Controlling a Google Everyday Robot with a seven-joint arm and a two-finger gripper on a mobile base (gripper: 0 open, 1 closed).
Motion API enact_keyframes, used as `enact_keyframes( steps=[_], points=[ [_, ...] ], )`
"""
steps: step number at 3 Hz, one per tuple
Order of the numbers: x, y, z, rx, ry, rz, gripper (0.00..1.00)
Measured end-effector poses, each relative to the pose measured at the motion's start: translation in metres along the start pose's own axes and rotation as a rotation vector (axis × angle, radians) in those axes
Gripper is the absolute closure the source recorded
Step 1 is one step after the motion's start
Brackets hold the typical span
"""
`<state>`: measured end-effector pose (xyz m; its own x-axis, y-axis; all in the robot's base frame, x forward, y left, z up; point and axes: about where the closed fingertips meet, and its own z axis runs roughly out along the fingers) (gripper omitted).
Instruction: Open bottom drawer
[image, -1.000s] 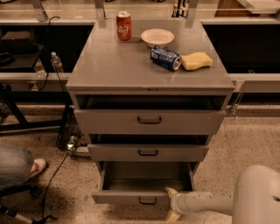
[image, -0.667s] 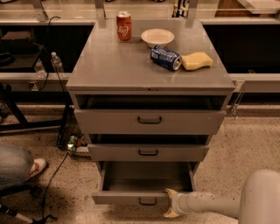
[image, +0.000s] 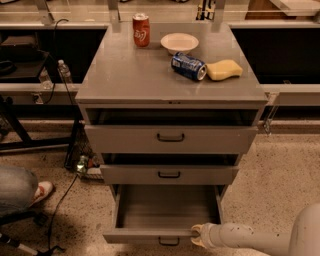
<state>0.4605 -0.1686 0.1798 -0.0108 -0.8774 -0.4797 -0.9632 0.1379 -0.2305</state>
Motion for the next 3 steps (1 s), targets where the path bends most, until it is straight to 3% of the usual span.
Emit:
enact_keyframes(
  steps=[1, 2, 3],
  points=[
    [-0.002, -0.001, -0.003, 0.0, 0.0, 0.0, 1.0],
    [0.011, 0.008, -0.018, 0.041, -0.006, 0.038, 1.0],
    [0.011, 0.008, -0.018, 0.041, -0.006, 0.038, 1.0]
  ],
)
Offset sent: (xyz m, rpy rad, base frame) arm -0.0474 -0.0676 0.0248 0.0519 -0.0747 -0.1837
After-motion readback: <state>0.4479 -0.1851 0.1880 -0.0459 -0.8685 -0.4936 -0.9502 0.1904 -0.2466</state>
